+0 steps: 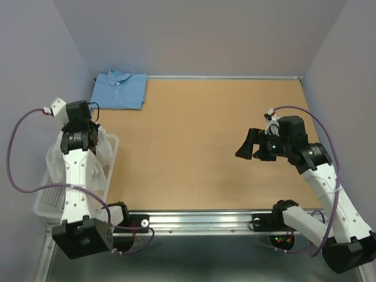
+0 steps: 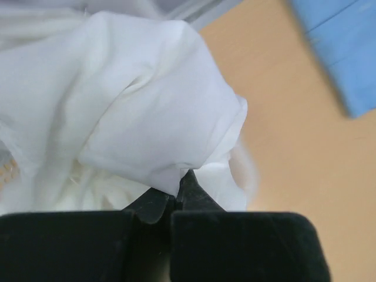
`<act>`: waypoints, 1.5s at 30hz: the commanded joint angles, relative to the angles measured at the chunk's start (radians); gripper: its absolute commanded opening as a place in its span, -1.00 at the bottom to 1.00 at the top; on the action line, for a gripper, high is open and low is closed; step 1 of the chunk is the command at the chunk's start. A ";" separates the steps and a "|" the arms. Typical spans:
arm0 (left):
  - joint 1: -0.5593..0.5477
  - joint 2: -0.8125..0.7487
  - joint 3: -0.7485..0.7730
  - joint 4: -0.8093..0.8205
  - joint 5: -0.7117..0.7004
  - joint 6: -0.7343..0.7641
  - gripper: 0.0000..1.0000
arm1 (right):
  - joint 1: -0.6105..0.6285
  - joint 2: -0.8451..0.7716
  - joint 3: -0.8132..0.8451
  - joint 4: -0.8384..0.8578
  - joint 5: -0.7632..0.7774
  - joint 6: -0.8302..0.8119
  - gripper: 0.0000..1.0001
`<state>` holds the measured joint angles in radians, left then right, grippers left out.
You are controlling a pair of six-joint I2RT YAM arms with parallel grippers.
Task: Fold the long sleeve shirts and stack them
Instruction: Grab the shirt from the pile, then move the shirt to the center of the board
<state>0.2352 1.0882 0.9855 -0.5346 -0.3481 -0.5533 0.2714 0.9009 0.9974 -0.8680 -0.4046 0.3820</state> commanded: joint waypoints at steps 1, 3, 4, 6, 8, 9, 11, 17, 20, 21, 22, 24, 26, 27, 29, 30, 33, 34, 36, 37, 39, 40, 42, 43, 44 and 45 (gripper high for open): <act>-0.121 -0.086 0.326 -0.126 -0.095 -0.005 -1.00 | 0.026 -0.019 0.023 0.017 -0.057 0.023 1.00; -0.189 -0.076 0.459 -0.194 -0.118 -0.022 -1.00 | 0.043 -0.023 0.030 0.018 -0.048 0.024 1.00; -0.224 -0.064 0.526 -0.209 -0.114 -0.022 -1.00 | 0.048 -0.025 0.035 0.018 -0.037 0.027 1.00; -0.324 -0.012 0.727 -0.246 -0.073 -0.027 -1.00 | 0.064 -0.030 0.038 0.018 -0.037 0.035 1.00; -0.381 0.051 0.893 -0.242 -0.014 -0.027 -1.00 | 0.074 -0.037 0.043 0.017 -0.034 0.050 1.00; -0.454 0.074 0.938 -0.234 0.013 -0.033 -1.00 | 0.081 -0.040 0.046 0.018 -0.028 0.055 1.00; -0.552 0.152 1.054 -0.193 0.075 -0.039 -1.00 | 0.089 -0.045 0.059 0.017 -0.005 0.070 1.00; -0.924 0.442 1.369 -0.131 0.021 -0.001 -1.00 | 0.129 -0.048 0.122 0.006 0.062 0.083 1.00; -1.010 0.513 1.362 -0.030 0.017 0.029 -1.00 | 0.149 -0.054 0.151 -0.020 0.124 0.086 1.00; -1.027 0.525 1.352 0.028 0.035 0.033 -1.00 | 0.155 -0.057 0.168 -0.037 0.144 0.087 1.00; -1.039 0.547 1.323 0.057 0.041 0.033 -1.00 | 0.158 -0.062 0.176 -0.045 0.180 0.087 1.00; -1.071 0.559 1.276 0.140 0.047 0.056 -1.00 | 0.161 -0.074 0.194 -0.077 0.255 0.101 1.00; -1.080 0.572 1.172 0.185 0.049 0.059 -1.00 | 0.163 -0.089 0.196 -0.094 0.320 0.107 1.00; -1.080 0.573 1.127 0.196 0.043 0.058 -0.92 | 0.163 -0.098 0.193 -0.106 0.389 0.110 1.00; -1.080 0.569 0.977 0.211 0.015 0.053 -0.68 | 0.163 -0.132 0.187 -0.108 0.453 0.104 1.00; -1.080 0.562 0.919 0.217 -0.021 0.037 -0.48 | 0.163 -0.141 0.185 -0.106 0.475 0.098 1.00; -1.079 0.507 0.689 0.263 -0.035 -0.008 0.18 | 0.163 -0.145 0.173 -0.092 0.520 0.075 1.00; -1.079 0.466 0.635 0.278 -0.013 -0.032 0.54 | 0.163 -0.131 0.175 -0.094 0.518 0.071 1.00; -1.079 0.417 0.485 0.311 0.001 -0.063 0.69 | 0.163 -0.094 0.173 -0.100 0.510 0.070 1.00; -1.079 0.391 0.437 0.318 0.000 -0.082 0.74 | 0.163 -0.062 0.170 -0.097 0.501 0.074 1.00; -1.068 0.310 0.302 0.349 -0.003 -0.094 0.74 | 0.163 -0.025 0.153 -0.060 0.494 0.078 1.00; -1.038 0.261 0.218 0.364 0.015 -0.106 0.74 | 0.163 0.013 0.141 -0.043 0.480 0.081 0.99; -0.978 0.221 0.136 0.392 0.108 -0.122 0.71 | 0.163 0.061 0.130 0.009 0.477 0.093 0.95; -0.946 0.201 0.096 0.409 0.147 -0.129 0.70 | 0.163 0.119 0.127 0.024 0.486 0.113 0.93; -0.888 0.175 0.026 0.445 0.182 -0.141 0.69 | 0.161 0.144 0.119 0.056 0.496 0.123 0.85; -0.869 0.164 -0.002 0.462 0.207 -0.142 0.69 | 0.163 0.174 0.118 0.073 0.503 0.132 0.81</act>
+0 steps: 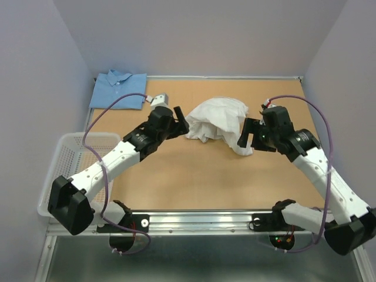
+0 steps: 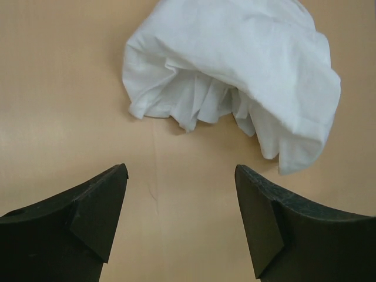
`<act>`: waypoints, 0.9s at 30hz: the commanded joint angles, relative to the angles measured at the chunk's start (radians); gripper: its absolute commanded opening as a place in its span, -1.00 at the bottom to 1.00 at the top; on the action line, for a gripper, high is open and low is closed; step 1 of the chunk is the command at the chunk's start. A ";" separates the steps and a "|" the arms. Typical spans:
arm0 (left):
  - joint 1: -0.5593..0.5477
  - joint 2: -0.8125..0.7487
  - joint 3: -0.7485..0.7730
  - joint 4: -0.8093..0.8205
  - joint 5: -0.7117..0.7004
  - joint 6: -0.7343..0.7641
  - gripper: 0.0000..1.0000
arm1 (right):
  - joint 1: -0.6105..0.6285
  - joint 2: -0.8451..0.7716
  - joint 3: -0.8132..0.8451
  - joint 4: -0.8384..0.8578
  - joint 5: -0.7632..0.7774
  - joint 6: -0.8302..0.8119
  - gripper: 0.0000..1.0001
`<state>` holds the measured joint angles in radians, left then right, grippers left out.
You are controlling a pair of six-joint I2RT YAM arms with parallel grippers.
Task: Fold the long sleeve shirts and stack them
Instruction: Move the shirt to the center of the board, then flatten the shirt out
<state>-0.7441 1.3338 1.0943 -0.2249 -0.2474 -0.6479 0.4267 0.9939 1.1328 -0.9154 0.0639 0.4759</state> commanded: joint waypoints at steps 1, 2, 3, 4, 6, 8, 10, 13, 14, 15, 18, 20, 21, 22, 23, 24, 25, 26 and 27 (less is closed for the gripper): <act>0.126 -0.090 -0.132 0.168 0.138 -0.039 0.68 | 0.007 0.106 -0.021 0.144 0.034 0.043 0.78; 0.137 -0.097 -0.160 0.183 0.148 -0.027 0.69 | 0.007 0.155 -0.028 0.171 0.030 0.052 0.75; 0.150 -0.097 -0.169 0.188 0.154 -0.007 0.69 | 0.006 0.175 -0.033 0.212 0.030 0.061 0.74; 0.156 -0.093 -0.177 0.194 0.180 0.001 0.68 | 0.006 0.195 -0.041 0.234 0.033 0.067 0.73; 0.164 -0.078 -0.201 0.219 0.206 0.008 0.68 | 0.006 0.245 -0.053 0.298 0.030 0.082 0.72; 0.173 -0.052 -0.226 0.274 0.229 0.004 0.68 | 0.006 0.275 -0.059 0.329 0.042 0.095 0.72; 0.181 -0.029 -0.232 0.308 0.229 0.004 0.68 | 0.006 0.311 -0.070 0.365 0.063 0.101 0.72; 0.183 0.054 -0.215 0.343 0.229 0.004 0.68 | 0.006 0.351 -0.094 0.409 0.073 0.102 0.72; 0.184 0.074 -0.205 0.363 0.229 0.004 0.68 | 0.006 0.359 -0.123 0.427 0.076 0.102 0.72; 0.183 0.096 -0.198 0.374 0.229 0.004 0.68 | 0.006 0.365 -0.133 0.464 0.076 0.101 0.72; 0.183 0.192 -0.165 0.407 0.229 0.004 0.68 | 0.006 0.399 -0.136 0.483 0.085 0.092 0.72; 0.181 0.261 -0.133 0.426 0.229 0.004 0.68 | 0.004 0.405 -0.137 0.484 0.105 0.083 0.70; 0.181 0.281 -0.125 0.435 0.229 0.004 0.68 | 0.003 0.405 -0.142 0.486 0.117 0.078 0.70; 0.183 0.303 -0.116 0.443 0.229 0.004 0.68 | 0.003 0.404 -0.143 0.487 0.144 0.069 0.66; 0.181 0.347 -0.097 0.455 0.229 0.004 0.68 | 0.000 0.404 -0.146 0.493 0.148 0.067 0.65; 0.181 0.388 -0.071 0.458 0.229 0.004 0.68 | -0.006 0.408 -0.151 0.501 0.145 0.058 0.62; 0.181 0.389 -0.071 0.458 0.229 0.004 0.68 | -0.009 0.408 -0.151 0.501 0.145 0.058 0.61; 0.181 0.418 -0.050 0.458 0.229 0.004 0.68 | -0.011 0.410 -0.151 0.501 0.140 0.055 0.60; 0.181 0.429 -0.041 0.461 0.229 0.004 0.68 | -0.012 0.414 -0.150 0.503 0.137 0.050 0.59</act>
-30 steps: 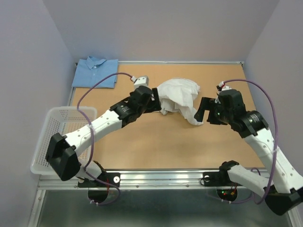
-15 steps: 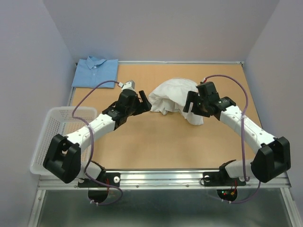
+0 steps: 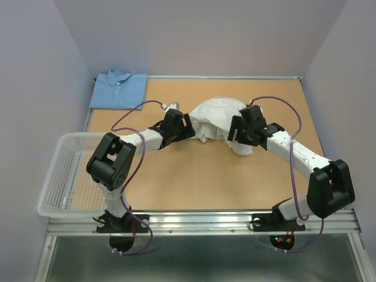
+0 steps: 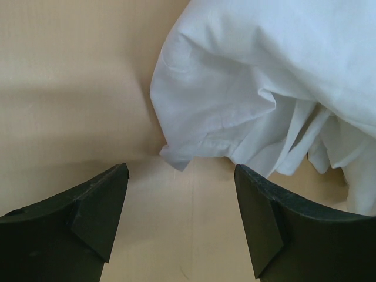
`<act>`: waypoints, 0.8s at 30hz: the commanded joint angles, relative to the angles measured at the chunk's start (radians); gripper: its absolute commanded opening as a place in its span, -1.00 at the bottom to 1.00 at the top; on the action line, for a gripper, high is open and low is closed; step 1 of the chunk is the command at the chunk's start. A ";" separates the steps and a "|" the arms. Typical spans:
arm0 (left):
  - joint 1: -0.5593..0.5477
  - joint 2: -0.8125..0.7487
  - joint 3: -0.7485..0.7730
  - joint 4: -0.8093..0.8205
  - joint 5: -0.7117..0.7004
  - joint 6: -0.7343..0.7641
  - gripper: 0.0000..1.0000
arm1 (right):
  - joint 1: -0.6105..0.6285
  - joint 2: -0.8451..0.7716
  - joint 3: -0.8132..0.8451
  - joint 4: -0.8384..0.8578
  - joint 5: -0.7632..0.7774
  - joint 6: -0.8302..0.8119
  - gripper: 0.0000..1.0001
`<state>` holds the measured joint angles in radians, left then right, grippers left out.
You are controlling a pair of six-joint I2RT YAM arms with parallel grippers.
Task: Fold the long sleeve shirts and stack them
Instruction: Flatten the shirt out
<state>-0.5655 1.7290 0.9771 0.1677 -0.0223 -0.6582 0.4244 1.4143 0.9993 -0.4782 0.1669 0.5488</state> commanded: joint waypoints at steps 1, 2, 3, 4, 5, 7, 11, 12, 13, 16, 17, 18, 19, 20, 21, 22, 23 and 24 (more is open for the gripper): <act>0.000 0.050 0.090 0.070 0.004 0.014 0.68 | -0.010 -0.005 -0.018 0.066 0.030 -0.029 0.59; -0.002 0.055 0.090 0.076 0.004 0.014 0.68 | -0.010 -0.006 -0.022 0.067 0.028 -0.032 0.58; -0.004 0.061 0.097 0.093 0.004 0.014 0.68 | -0.012 -0.009 -0.027 0.072 0.029 -0.035 0.56; -0.005 0.070 0.101 0.101 0.004 0.014 0.68 | -0.012 -0.012 -0.031 0.075 0.028 -0.036 0.55; -0.007 0.089 0.115 0.110 0.004 0.014 0.68 | -0.013 -0.012 -0.036 0.078 0.023 -0.039 0.54; -0.013 0.109 0.136 0.113 0.004 0.014 0.68 | -0.013 -0.012 -0.039 0.081 0.020 -0.041 0.54; -0.017 0.150 0.172 0.112 0.004 0.014 0.68 | -0.016 -0.002 -0.044 0.090 0.017 -0.044 0.48; -0.017 0.153 0.178 0.108 0.004 0.014 0.68 | -0.016 0.002 -0.045 0.093 0.019 -0.046 0.43; -0.017 0.155 0.178 0.107 0.004 0.014 0.68 | -0.019 0.006 -0.047 0.095 0.020 -0.049 0.38; -0.017 0.144 0.173 0.099 0.004 0.014 0.68 | -0.022 0.017 -0.047 0.104 0.029 -0.053 0.12; -0.017 0.133 0.173 0.096 0.004 0.014 0.68 | -0.024 0.028 -0.044 0.105 0.031 -0.061 0.03; -0.016 0.124 0.175 0.084 0.004 0.014 0.68 | -0.027 0.032 -0.042 0.107 0.033 -0.064 -0.15; -0.014 0.115 0.178 0.078 0.004 0.014 0.68 | -0.029 0.037 -0.033 0.107 0.034 -0.070 -0.26; -0.013 0.097 0.192 0.053 0.004 0.014 0.68 | -0.030 0.043 -0.027 0.107 0.043 -0.079 -0.40; -0.010 0.083 0.202 0.038 0.004 0.014 0.68 | -0.035 0.043 -0.021 0.105 0.051 -0.087 -0.53; -0.002 0.069 0.215 0.021 -0.134 0.304 0.67 | -0.048 0.043 -0.010 0.104 0.055 -0.093 -0.77; 0.003 0.055 0.228 0.003 -0.154 0.330 -0.98 | -0.058 0.037 0.014 0.104 0.062 -0.104 -0.87; 0.007 0.020 0.265 -0.040 -0.177 0.359 -1.00 | -0.087 0.017 0.034 0.093 0.072 -0.122 -0.93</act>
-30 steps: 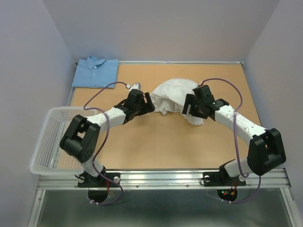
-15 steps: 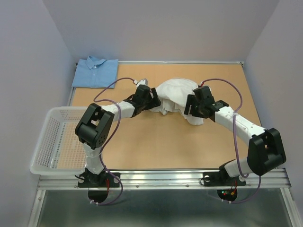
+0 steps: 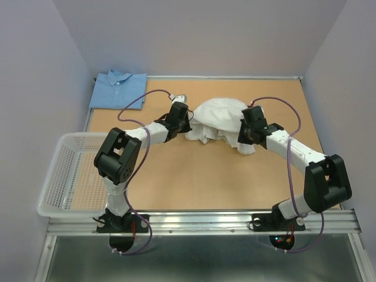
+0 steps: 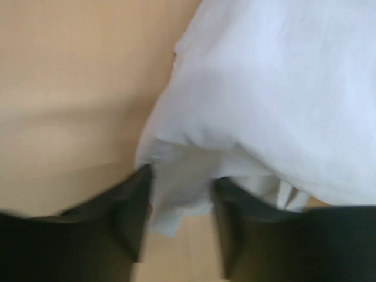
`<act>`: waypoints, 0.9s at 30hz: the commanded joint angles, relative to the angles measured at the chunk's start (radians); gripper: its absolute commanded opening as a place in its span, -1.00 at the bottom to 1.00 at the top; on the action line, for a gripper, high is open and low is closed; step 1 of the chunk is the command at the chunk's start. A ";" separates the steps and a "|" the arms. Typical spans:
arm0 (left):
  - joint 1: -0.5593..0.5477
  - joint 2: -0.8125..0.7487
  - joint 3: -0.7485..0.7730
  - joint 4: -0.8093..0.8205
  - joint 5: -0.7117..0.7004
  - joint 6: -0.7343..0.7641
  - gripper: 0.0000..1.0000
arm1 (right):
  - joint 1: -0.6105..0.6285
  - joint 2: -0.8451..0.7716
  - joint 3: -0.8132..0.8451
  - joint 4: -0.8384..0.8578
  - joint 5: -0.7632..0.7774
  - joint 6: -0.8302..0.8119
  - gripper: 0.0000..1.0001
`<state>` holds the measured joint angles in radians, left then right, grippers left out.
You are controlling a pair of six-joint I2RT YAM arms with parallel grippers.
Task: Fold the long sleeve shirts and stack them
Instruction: Flatten the shirt out
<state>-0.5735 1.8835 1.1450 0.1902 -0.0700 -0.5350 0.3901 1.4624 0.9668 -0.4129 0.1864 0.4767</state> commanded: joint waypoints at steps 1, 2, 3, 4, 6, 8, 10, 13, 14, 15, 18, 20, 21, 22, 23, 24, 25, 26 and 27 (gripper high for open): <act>0.020 -0.171 0.120 -0.084 -0.187 0.289 -1.00 | -0.068 -0.040 0.116 0.017 0.082 -0.064 -0.99; 0.023 -0.172 0.146 -0.107 -0.214 0.320 -1.00 | -0.085 -0.049 0.116 0.002 0.082 -0.064 -0.99; 0.024 -0.207 0.203 -0.147 -0.241 0.348 -1.00 | -0.101 -0.060 0.192 -0.029 0.114 -0.082 -0.99; 0.026 -0.225 0.231 -0.161 -0.295 0.375 -1.00 | -0.127 -0.069 0.232 -0.046 0.129 -0.095 -0.99; 0.029 -0.274 0.309 -0.175 -0.330 0.460 -1.00 | -0.140 -0.076 0.373 -0.093 0.200 -0.144 -0.99; 0.029 -0.303 0.353 -0.176 -0.346 0.509 -1.00 | -0.143 -0.083 0.462 -0.110 0.238 -0.185 -0.99; 0.029 -0.345 0.415 -0.189 -0.350 0.555 -1.00 | -0.142 -0.103 0.574 -0.119 0.292 -0.230 -0.99; 0.029 -0.469 0.395 -0.132 -0.387 0.596 -1.00 | -0.142 -0.126 0.682 -0.115 0.390 -0.263 -0.99; 0.029 -0.498 0.353 -0.085 -0.399 0.613 -1.00 | -0.142 -0.138 0.703 -0.113 0.439 -0.277 -0.99; 0.029 -0.524 0.332 -0.071 -0.410 0.618 -1.00 | -0.142 -0.146 0.717 -0.106 0.449 -0.283 -0.99; 0.027 -0.618 0.276 -0.063 -0.375 0.603 -1.00 | -0.142 -0.181 0.734 -0.092 0.417 -0.297 -0.99; 0.027 -0.665 0.239 -0.063 -0.349 0.580 -1.00 | -0.142 -0.215 0.701 -0.090 0.371 -0.291 -0.95; 0.027 -0.711 0.198 -0.064 -0.335 0.566 -1.00 | -0.143 -0.241 0.682 -0.084 0.314 -0.294 -0.91; 0.027 -0.750 0.176 -0.063 -0.302 0.551 -1.00 | -0.143 -0.247 0.655 -0.084 0.265 -0.305 -0.90; 0.026 -0.764 0.154 -0.063 -0.288 0.549 -1.00 | -0.143 -0.251 0.635 -0.084 0.240 -0.311 -0.90; 0.027 -0.774 0.112 -0.069 -0.256 0.544 -1.00 | -0.142 -0.260 0.615 -0.084 0.216 -0.313 -0.90; 0.027 -0.784 0.090 -0.070 -0.243 0.538 -1.00 | -0.142 -0.263 0.595 -0.084 0.197 -0.309 -0.90; 0.026 -0.790 0.070 -0.072 -0.234 0.540 -1.00 | -0.142 -0.264 0.572 -0.086 0.185 -0.303 -0.90; 0.027 -0.790 0.041 -0.081 -0.226 0.497 -1.00 | -0.142 -0.263 0.535 -0.084 0.168 -0.291 -0.90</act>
<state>-0.5747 1.1263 1.2606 0.1062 -0.2733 -0.0078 0.2760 1.2087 1.5948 -0.5095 0.3706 0.2012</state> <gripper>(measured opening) 0.026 0.052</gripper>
